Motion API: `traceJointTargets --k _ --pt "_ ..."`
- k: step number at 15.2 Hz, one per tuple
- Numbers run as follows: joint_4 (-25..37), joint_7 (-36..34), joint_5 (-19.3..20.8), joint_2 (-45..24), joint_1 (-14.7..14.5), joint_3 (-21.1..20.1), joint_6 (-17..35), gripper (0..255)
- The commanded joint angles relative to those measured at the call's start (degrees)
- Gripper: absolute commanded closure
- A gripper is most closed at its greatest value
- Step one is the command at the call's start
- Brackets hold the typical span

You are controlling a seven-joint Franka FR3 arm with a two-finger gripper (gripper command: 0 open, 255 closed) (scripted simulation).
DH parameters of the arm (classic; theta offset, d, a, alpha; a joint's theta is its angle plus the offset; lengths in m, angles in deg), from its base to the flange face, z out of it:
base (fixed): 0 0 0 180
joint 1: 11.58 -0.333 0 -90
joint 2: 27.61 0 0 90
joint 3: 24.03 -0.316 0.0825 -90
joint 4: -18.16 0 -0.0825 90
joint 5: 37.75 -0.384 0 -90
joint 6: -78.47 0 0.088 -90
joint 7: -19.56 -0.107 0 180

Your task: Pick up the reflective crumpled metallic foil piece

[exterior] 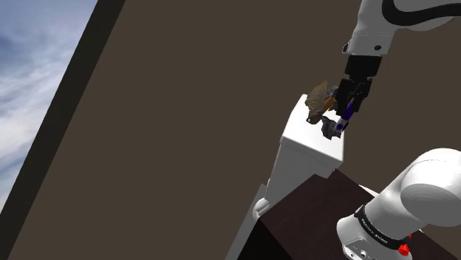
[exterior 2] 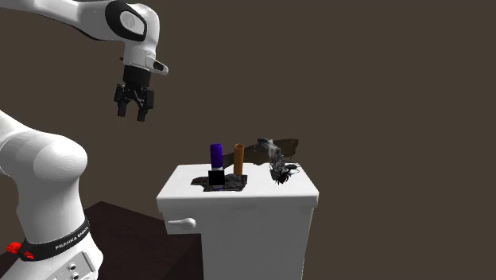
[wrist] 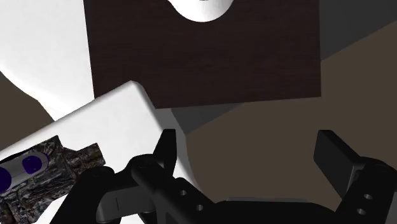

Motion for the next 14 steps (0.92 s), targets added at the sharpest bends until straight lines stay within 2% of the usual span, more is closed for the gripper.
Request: traceJointTargets --k 1,8,14 --pt "0.00 0.00 0.00 0.00 0.00 0.00 0.00 0" --pt "1.48 14.86 9.14 -4.29 1.88 9.27 2.90 0" --pt "5.67 27.37 14.88 -11.45 2.58 16.99 6.91 0"
